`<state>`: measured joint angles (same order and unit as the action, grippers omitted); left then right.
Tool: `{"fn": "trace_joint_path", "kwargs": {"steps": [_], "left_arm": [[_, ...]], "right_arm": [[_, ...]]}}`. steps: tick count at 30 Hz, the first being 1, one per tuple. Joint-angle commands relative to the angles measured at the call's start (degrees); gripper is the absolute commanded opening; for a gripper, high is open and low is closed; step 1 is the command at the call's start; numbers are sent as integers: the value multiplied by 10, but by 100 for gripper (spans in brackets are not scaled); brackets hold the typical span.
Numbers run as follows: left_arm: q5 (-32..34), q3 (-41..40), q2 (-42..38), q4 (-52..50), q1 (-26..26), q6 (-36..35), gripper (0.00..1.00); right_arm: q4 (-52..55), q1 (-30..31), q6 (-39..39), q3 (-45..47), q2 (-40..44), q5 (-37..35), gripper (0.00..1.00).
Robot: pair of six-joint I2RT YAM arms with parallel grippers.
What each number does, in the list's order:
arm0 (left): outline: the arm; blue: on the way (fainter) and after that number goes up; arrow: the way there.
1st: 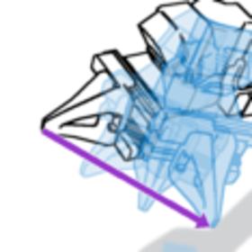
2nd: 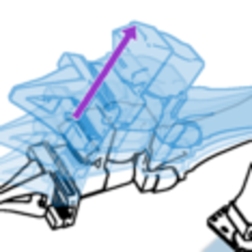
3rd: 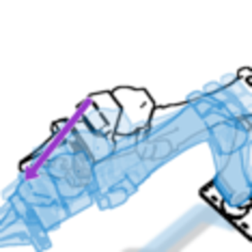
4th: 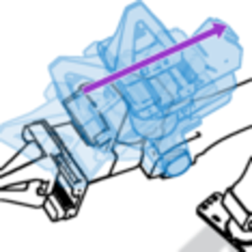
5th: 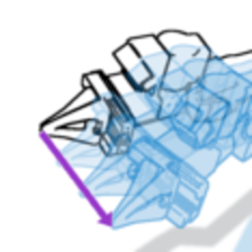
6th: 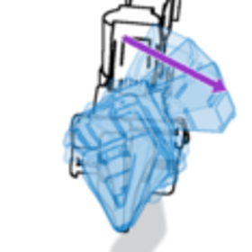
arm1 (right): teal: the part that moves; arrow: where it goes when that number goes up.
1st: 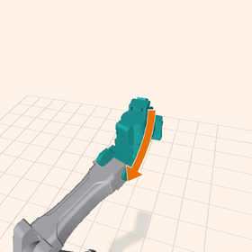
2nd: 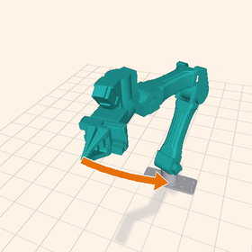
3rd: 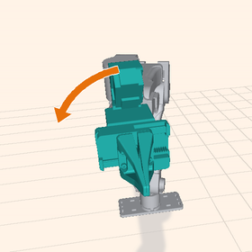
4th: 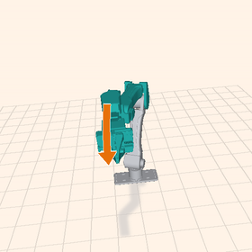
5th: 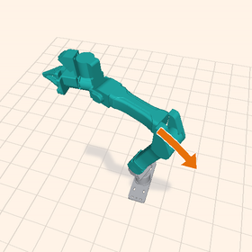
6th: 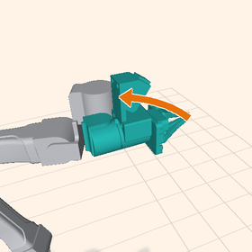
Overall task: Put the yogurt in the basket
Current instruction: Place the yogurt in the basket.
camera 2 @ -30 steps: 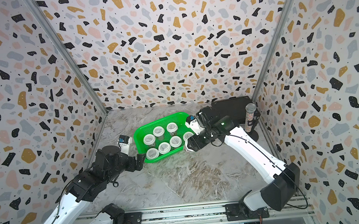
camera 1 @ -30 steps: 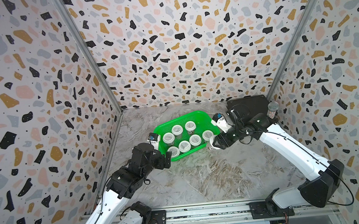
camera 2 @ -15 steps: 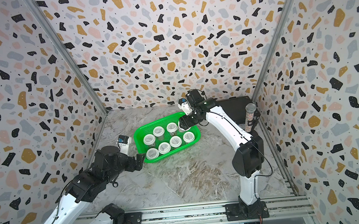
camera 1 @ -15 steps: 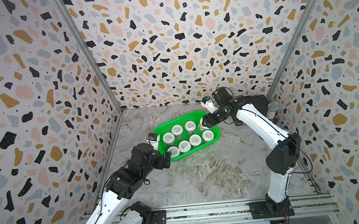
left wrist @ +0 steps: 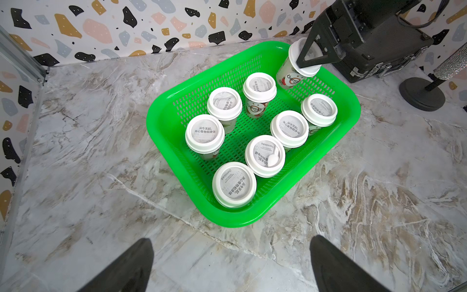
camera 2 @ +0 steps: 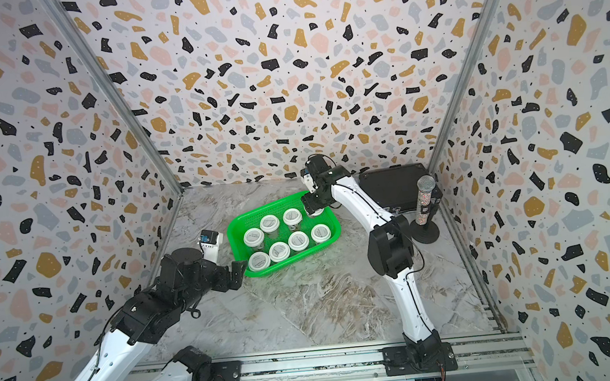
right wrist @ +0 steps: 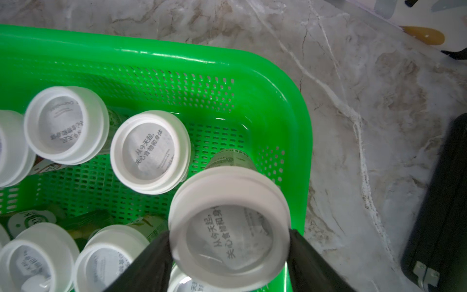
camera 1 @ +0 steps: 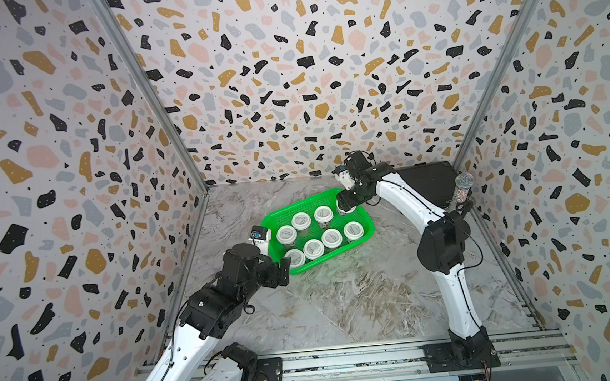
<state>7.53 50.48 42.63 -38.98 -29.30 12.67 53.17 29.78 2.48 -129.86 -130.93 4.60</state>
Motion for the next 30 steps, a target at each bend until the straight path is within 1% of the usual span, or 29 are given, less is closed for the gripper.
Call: {"fn": "trace_joint_path", "kwargs": {"steps": [1,7,19,30], "left_arm": [[-3,-8,-4,9,5,-9,100],[-5,-8,-4,10,7,-8,100],[-15,-9,-3,12,16,-8,99],[-21,-8,-3,14,21,-8,100]], "right_arm": [[7,-1,-5,-36,-6,-16,73],[7,-1,-2,-68,-47,-6,73],[9,-1,3,-80,-79,-9,74],[12,-1,5,-81,-86,-5,80]]}}
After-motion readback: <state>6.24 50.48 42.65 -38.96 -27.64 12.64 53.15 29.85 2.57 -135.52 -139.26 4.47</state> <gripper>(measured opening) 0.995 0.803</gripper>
